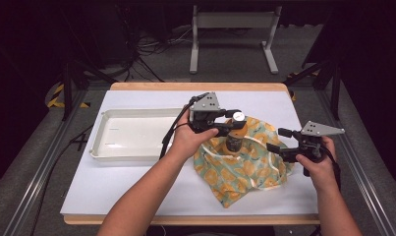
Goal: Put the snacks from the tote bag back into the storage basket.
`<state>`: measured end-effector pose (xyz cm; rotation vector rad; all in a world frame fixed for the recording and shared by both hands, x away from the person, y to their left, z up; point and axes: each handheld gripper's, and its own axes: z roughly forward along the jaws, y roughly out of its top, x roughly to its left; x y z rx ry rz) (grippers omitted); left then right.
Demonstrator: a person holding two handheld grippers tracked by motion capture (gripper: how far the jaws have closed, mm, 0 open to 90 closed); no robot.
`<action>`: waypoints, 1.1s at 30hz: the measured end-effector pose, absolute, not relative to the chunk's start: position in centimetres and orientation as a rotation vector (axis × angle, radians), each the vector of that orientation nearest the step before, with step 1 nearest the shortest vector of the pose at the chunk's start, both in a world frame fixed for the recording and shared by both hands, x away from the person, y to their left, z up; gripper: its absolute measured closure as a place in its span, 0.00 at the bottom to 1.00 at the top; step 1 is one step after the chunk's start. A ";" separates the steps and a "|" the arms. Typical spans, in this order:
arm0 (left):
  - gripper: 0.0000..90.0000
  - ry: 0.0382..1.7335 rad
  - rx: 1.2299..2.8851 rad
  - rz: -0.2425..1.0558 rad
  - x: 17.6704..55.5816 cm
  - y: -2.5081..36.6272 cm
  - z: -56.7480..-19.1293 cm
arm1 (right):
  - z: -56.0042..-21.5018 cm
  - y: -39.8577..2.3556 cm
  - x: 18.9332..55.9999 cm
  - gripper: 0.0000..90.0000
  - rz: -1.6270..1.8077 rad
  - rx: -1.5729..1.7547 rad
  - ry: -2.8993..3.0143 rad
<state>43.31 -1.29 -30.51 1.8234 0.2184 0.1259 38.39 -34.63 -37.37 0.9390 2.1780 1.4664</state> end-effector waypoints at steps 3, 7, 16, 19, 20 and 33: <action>0.65 0.214 1.818 0.126 43.2 -1.2 -30.1 | -37.3 -34.6 38.3 0.21 1.470 0.937 2.178; 0.65 0.202 1.816 0.112 43.1 -0.9 -29.5 | -37.2 -34.6 38.3 0.20 1.478 0.936 2.182; 0.65 0.217 1.823 0.131 42.9 1.0 -28.1 | -37.1 -34.4 38.1 0.20 1.483 0.925 2.183; 0.65 0.222 1.818 0.137 42.9 1.5 -27.9 | -37.0 -34.4 38.0 0.20 1.482 0.923 2.183; 0.65 0.228 1.813 0.139 42.9 1.9 -27.8 | -37.0 -34.4 38.0 0.20 1.481 0.920 2.184; 0.65 0.274 1.797 0.166 43.3 6.2 -27.3 | -36.5 -34.7 37.7 0.22 1.483 0.904 2.187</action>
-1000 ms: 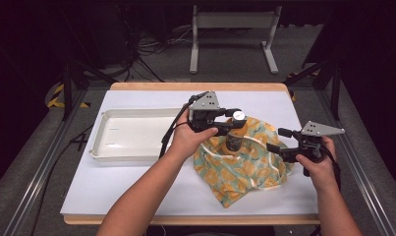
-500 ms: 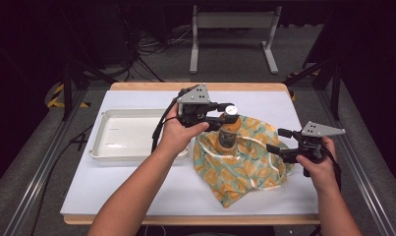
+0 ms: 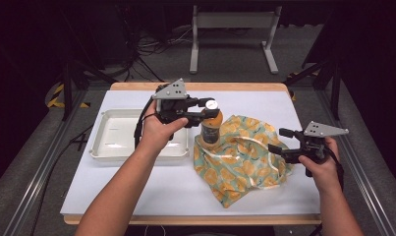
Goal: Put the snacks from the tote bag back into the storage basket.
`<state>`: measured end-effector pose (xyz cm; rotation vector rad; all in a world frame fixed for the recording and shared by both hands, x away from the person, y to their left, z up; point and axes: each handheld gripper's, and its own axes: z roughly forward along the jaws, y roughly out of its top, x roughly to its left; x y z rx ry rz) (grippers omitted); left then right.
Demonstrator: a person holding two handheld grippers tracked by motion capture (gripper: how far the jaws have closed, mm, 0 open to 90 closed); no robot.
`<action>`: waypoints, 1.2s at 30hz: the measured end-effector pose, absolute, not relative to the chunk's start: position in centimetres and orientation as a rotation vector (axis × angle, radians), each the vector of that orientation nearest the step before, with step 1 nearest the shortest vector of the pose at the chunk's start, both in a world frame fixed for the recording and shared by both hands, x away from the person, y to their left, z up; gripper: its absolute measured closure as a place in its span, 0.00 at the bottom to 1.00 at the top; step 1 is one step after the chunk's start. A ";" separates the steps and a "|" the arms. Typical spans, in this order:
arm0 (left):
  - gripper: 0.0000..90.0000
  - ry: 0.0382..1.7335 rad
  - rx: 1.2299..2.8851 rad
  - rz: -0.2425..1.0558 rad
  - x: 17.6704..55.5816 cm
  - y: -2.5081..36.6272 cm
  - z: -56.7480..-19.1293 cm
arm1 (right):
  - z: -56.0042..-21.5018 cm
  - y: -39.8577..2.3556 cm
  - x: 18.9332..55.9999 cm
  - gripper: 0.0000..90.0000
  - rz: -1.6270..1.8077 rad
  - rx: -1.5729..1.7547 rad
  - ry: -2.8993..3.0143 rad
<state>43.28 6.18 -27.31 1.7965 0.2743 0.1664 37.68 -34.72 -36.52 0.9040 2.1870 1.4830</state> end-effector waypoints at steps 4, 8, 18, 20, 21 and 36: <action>0.65 0.280 1.792 0.173 43.4 7.0 -27.2 | -36.5 -34.7 37.7 0.22 1.483 0.903 2.188; 0.65 0.289 1.794 0.176 43.5 7.9 -27.3 | -36.5 -34.7 37.7 0.22 1.478 0.901 2.190; 0.65 0.306 1.819 0.190 43.7 10.0 -27.4 | -36.6 -34.9 37.6 0.22 1.479 0.902 2.189; 0.65 0.307 1.819 0.198 43.8 10.4 -27.4 | -36.6 -35.0 37.6 0.22 1.478 0.903 2.190; 0.65 0.310 1.819 0.199 43.8 10.6 -27.4 | -36.6 -35.0 37.6 0.22 1.475 0.904 2.190; 0.65 0.372 1.850 0.222 44.3 13.4 -27.8 | -36.5 -34.8 37.5 0.21 1.463 0.890 2.197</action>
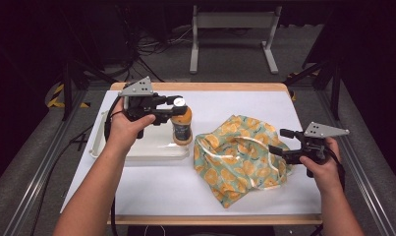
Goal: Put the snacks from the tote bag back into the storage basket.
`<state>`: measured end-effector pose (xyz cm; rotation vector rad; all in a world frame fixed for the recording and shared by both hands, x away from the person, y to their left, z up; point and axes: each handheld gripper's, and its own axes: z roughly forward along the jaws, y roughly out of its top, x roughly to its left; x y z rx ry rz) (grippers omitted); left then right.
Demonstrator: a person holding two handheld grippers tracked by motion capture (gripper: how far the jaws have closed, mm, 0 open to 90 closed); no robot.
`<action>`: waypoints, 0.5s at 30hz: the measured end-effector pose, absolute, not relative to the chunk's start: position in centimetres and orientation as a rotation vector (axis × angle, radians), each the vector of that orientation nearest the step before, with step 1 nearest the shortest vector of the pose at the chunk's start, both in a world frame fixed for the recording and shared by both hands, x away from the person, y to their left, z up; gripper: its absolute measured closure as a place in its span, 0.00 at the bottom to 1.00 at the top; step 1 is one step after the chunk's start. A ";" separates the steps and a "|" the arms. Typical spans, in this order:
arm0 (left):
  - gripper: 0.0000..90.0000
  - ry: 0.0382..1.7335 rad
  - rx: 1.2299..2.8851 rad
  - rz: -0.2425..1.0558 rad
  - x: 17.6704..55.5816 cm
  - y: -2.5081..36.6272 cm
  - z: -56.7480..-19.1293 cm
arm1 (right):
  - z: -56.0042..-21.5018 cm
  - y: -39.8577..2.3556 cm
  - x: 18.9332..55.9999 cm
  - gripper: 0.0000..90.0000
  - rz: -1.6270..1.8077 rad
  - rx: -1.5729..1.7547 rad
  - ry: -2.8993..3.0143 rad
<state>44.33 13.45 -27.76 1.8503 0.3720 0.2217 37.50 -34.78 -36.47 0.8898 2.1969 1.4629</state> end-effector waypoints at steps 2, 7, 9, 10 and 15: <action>0.65 0.385 1.857 0.231 44.6 13.9 -27.9 | -36.4 -34.8 37.5 0.21 1.462 0.884 2.198; 0.65 0.422 1.866 0.248 45.1 14.9 -28.5 | -36.4 -34.7 37.5 0.21 1.459 0.883 2.199; 0.65 0.430 1.874 0.257 45.3 15.2 -28.9 | -36.4 -34.6 37.5 0.21 1.461 0.885 2.202; 0.65 0.434 1.877 0.258 45.3 15.4 -29.1 | -36.5 -34.6 37.5 0.21 1.458 0.883 2.204; 0.65 0.438 1.881 0.277 45.6 16.0 -29.9 | -36.5 -34.5 37.5 0.21 1.457 0.880 2.209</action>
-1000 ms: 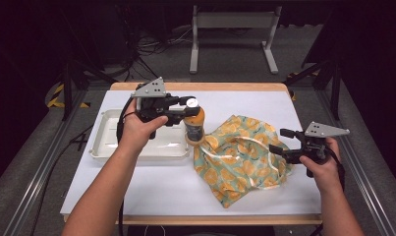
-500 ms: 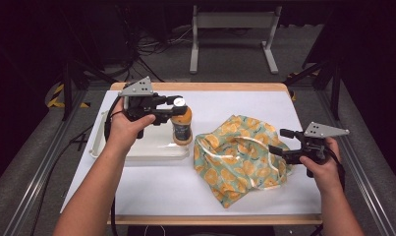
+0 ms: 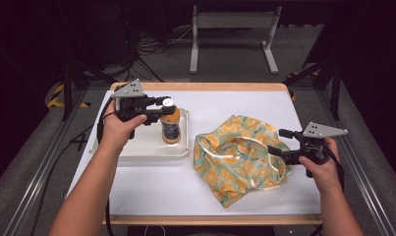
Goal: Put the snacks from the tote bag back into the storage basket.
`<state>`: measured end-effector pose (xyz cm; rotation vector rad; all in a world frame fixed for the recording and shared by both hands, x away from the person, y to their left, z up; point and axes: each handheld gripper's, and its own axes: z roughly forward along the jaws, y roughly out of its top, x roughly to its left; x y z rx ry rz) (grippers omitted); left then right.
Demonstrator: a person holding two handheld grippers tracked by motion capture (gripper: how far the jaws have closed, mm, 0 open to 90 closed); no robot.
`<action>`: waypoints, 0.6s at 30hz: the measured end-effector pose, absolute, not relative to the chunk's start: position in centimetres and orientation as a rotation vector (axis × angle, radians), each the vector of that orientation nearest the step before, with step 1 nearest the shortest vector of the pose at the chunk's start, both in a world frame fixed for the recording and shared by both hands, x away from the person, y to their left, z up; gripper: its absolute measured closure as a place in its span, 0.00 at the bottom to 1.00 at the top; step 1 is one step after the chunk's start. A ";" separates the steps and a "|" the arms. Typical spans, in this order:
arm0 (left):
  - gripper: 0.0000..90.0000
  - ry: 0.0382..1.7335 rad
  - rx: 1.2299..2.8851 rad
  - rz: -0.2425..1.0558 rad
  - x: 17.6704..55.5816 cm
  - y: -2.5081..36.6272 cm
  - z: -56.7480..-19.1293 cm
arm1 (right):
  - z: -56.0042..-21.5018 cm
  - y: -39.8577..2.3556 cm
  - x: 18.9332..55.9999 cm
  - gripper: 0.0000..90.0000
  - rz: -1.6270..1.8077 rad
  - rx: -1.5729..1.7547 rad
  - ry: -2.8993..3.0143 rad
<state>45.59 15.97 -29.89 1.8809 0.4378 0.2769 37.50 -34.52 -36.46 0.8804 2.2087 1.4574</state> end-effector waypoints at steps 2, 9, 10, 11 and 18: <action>0.65 0.433 1.892 0.278 45.7 16.1 -30.3 | -36.5 -34.5 37.5 0.21 1.458 0.878 2.210; 0.65 0.417 1.911 0.258 45.9 16.3 -31.7 | -36.5 -34.3 37.5 0.21 1.459 0.873 2.214; 0.65 0.415 1.914 0.256 45.9 16.2 -31.8 | -36.5 -34.3 37.5 0.21 1.460 0.873 2.214; 0.65 0.417 1.918 0.250 45.8 16.2 -32.0 | -36.5 -34.3 37.5 0.21 1.459 0.873 2.216; 0.65 0.415 1.931 0.237 45.7 16.1 -33.2 | -36.5 -34.2 37.5 0.21 1.459 0.873 2.220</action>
